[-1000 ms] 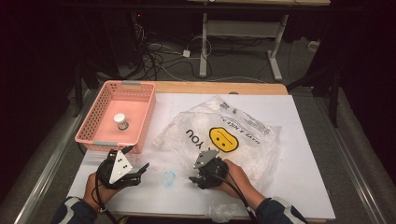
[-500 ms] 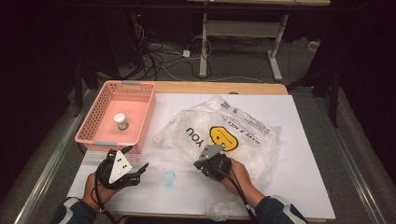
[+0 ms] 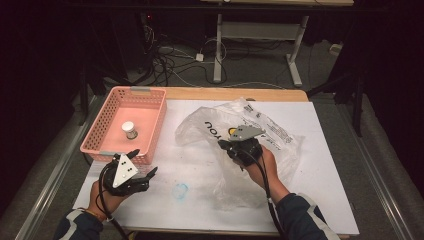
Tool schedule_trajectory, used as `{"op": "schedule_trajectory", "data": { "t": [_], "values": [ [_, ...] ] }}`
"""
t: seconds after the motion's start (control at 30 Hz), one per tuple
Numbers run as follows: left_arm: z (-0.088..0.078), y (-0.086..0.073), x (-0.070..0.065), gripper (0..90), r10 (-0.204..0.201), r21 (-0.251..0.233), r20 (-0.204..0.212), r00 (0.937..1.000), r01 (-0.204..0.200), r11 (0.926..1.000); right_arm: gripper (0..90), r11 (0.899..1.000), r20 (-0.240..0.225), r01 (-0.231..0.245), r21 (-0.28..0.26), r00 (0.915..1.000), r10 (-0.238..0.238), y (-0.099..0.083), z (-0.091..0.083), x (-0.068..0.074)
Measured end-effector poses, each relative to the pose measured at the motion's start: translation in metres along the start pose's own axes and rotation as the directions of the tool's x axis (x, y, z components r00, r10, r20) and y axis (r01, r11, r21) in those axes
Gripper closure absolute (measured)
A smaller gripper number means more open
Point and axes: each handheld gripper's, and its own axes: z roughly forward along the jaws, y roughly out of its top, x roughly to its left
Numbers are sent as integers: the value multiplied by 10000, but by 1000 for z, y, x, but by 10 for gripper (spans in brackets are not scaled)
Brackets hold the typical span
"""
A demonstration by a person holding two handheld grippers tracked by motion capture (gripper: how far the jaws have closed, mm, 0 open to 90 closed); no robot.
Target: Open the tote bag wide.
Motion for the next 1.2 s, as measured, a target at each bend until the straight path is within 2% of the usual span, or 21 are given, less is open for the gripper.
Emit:
{"op": "schedule_trajectory", "data": {
  "t": [0.07,0.13,0.2,0.3,0.33,0.4,0.47,0.53,0.6,0.63,0.67,0.73,0.8,0.87,0.93,0.97,1.0,1.07,1.13,1.17,1.2],
  "values": [
    [-2,2,2,221,-78,-59,-65,9999,78,10000,900,9987,145,-5,-515,9999,12,14,-14,-5],
    [-4,5,5,221,-126,-125,-193,9997,123,9998,900,9974,184,38,-725,9998,-25,20,-19,-6],
    [-7,7,9,221,-216,-223,-328,9992,209,9995,900,9934,419,256,-1114,9989,-210,37,-36,-8],
    [-10,9,17,220,-426,-130,-545,9976,420,9990,900,9896,447,269,-1410,9988,-208,46,-48,-11],
    [-11,9,21,210,-516,-86,-586,9969,511,9987,900,9855,464,250,-1680,9988,-175,50,-58,-12],
    [-13,11,29,203,-576,78,-764,9954,584,9983,900,9853,471,322,-1678,9986,-246,50,-59,-12],
    [-15,14,40,203,-594,179,-929,9939,613,9980,900,9897,451,445,-1361,9982,-387,48,-57,-11],
    [-15,17,52,199,-643,331,-1257,9900,690,9971,900,9898,374,298,-1396,9990,-248,42,-56,-12],
    [-11,22,64,199,-856,443,-1358,9870,924,9947,900,9889,380,207,-1468,9992,-153,40,-56,-13],
    [-3,27,75,199,-926,543,-1423,9855,1012,9934,900,9879,369,141,-1547,9993,-84,37,-57,-14],
    [-3,27,75,199,-926,543,-1423,9855,1012,9934,900,9873,372,145,-1583,9993,-87,36,-58,-14],
    [8,34,82,200,-575,795,-1630,9850,712,9943,900,9865,349,107,-1633,9994,-51,35,-58,-15],
    [22,40,94,201,-474,1231,-1563,9866,670,9901,900,9845,306,19,-1752,9995,35,34,-60,-17],
    [35,45,106,202,-562,1621,-1572,9860,819,9834,900,9820,315,-29,-1890,9995,90,34,-63,-18],
    [50,45,121,201,-761,2163,-1371,9876,1048,9707,900,9800,277,-39,-1988,9996,96,34,-65,-20],
    [58,44,128,206,-986,2517,-1311,9865,1293,9591,900,9778,315,-83,-2096,9994,153,33,-68,-21],
    [67,42,134,206,-1061,2988,-1146,9877,1362,9445,900,9778,315,-83,-2096,9994,153,33,-68,-21],
    [82,38,141,206,-973,3803,-1213,9878,1368,9147,900,9766,303,-103,-2147,9994,172,33,-70,-22],
    [96,33,146,207,-1017,4446,-1055,9892,1384,8849,900,9765,307,-89,-2153,9994,159,32,-72,-23],
    [102,30,147,209,-990,4732,-1124,9887,1409,8696,900,9764,306,-96,-2158,9994,166,32,-72,-23],
    [109,29,147,209,-794,5165,-1155,9901,1282,8467,900,9768,298,-89,-2140,9994,157,32,-72,-23]
  ]
}}
